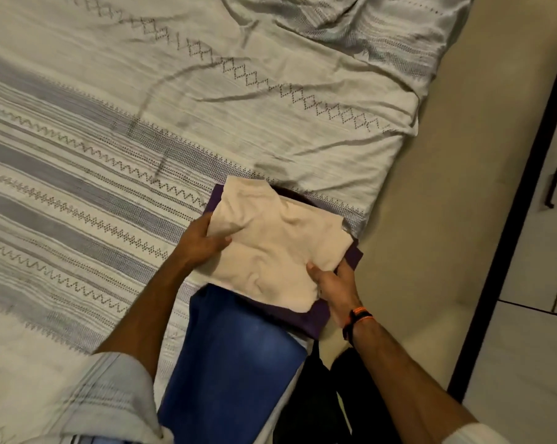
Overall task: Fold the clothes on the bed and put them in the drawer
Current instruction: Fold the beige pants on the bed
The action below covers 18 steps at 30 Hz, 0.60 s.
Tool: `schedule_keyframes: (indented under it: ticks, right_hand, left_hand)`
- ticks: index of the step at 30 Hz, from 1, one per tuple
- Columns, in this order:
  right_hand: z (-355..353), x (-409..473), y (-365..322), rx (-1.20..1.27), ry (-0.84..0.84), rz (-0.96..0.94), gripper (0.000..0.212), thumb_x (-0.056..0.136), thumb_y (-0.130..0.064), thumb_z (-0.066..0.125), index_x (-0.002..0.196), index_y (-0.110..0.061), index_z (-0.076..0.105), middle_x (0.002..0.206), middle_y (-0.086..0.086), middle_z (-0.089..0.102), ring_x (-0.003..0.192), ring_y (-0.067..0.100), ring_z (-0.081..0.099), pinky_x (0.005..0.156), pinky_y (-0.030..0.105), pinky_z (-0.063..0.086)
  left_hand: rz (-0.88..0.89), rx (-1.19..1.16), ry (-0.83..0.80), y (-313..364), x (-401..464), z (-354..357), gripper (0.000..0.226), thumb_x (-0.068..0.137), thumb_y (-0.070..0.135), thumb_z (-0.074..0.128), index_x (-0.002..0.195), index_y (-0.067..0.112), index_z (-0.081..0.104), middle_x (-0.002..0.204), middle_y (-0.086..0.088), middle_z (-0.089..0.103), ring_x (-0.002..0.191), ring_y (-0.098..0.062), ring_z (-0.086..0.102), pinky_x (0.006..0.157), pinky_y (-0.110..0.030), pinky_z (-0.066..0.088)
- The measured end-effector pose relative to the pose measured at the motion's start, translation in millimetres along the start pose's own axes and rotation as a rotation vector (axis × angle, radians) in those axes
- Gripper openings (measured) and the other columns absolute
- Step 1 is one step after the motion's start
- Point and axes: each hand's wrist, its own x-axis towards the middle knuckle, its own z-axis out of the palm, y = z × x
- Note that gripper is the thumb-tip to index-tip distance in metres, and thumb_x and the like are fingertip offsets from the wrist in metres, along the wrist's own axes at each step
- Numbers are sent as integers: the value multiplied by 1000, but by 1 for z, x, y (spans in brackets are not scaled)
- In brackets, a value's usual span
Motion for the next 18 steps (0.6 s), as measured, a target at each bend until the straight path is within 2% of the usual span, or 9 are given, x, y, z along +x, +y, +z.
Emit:
schedule_keyframes:
  ticks: [2, 5, 7, 10, 13, 16, 18]
  right_hand:
    - [2, 15, 10, -133, 29, 54, 52, 74, -26, 76, 123, -21, 58, 119, -3, 68, 107, 21, 65, 94, 49, 54]
    - [-1, 28, 19, -335, 97, 106, 40, 81, -25, 72, 115, -15, 54, 117, 5, 65, 107, 30, 63, 91, 53, 53]
    - [-2, 25, 16, -386, 109, 94, 40, 81, -27, 73, 113, -13, 53, 116, 8, 65, 106, 32, 63, 91, 52, 53]
    - [-3, 18, 7, -424, 118, 64, 41, 84, -24, 73, 116, -9, 54, 115, 7, 65, 106, 30, 62, 92, 42, 51]
    - [-6, 12, -3, -402, 130, 56, 44, 82, -25, 76, 117, -10, 53, 114, 5, 65, 102, 26, 61, 86, 33, 48]
    - [-6, 7, -4, -425, 192, 22, 57, 76, -30, 81, 119, -9, 51, 119, 9, 63, 100, 24, 59, 86, 34, 48]
    - [-6, 4, -2, -526, 338, 2, 80, 68, -41, 86, 127, -7, 46, 131, 13, 51, 114, 30, 54, 94, 41, 48]
  left_hand:
    - [-68, 99, 13, -15, 14, 2, 59, 70, 24, 73, 125, 10, 57, 120, -10, 65, 109, -29, 61, 95, -46, 50]
    - [-131, 269, 9, -32, 23, 12, 54, 82, 17, 73, 132, 7, 53, 128, -15, 61, 117, -34, 56, 96, -39, 45]
    - [-150, 266, 31, -37, 25, 18, 54, 85, 17, 72, 133, 5, 51, 129, -17, 59, 118, -36, 54, 94, -37, 43]
    - [-164, 206, 74, -38, 24, 23, 59, 83, 17, 75, 134, 6, 49, 129, -16, 60, 117, -34, 56, 89, -32, 41]
    - [-173, 171, 132, -37, 22, 22, 64, 79, 16, 79, 134, 5, 49, 126, -13, 61, 115, -32, 58, 88, -31, 42]
    - [-138, 157, 227, -42, 27, 17, 81, 64, 32, 87, 131, 3, 52, 121, -13, 63, 110, -31, 61, 89, -34, 49]
    - [-152, 174, 268, -48, 32, 12, 103, 50, 50, 88, 134, 4, 50, 126, -16, 59, 114, -32, 59, 94, -45, 52]
